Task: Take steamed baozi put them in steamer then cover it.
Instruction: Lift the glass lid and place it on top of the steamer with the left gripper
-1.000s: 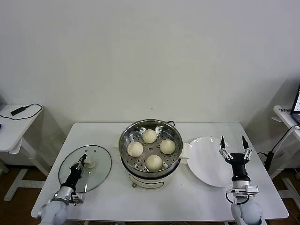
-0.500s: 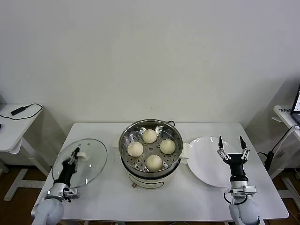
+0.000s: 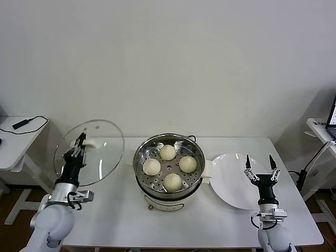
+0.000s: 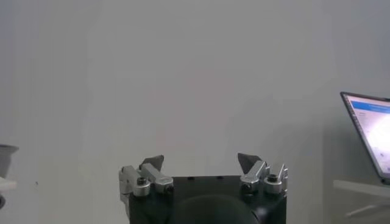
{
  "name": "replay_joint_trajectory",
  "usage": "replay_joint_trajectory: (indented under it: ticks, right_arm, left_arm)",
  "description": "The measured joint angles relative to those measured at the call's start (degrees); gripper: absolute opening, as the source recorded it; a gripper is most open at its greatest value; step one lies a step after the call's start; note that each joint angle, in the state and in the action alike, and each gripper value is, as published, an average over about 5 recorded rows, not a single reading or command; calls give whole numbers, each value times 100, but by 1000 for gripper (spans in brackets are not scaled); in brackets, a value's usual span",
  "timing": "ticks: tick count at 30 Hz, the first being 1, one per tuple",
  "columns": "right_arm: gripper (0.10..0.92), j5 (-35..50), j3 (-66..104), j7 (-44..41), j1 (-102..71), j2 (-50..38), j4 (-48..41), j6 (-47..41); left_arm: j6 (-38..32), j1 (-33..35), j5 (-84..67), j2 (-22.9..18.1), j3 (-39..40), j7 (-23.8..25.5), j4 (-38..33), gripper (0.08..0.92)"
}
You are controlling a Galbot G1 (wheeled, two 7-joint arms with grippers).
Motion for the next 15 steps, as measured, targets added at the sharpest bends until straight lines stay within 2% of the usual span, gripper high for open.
replay_joint_trajectory:
  ticks: [7, 15]
  right_arm:
    - [823, -20, 35, 0, -1, 22, -102, 13]
    - [823, -67, 63, -1, 48, 110, -233, 30]
  left_arm:
    - [719, -273, 114, -82, 836, 423, -909, 194]
    - [1401, -850, 532, -424, 2154, 917, -1084, 194]
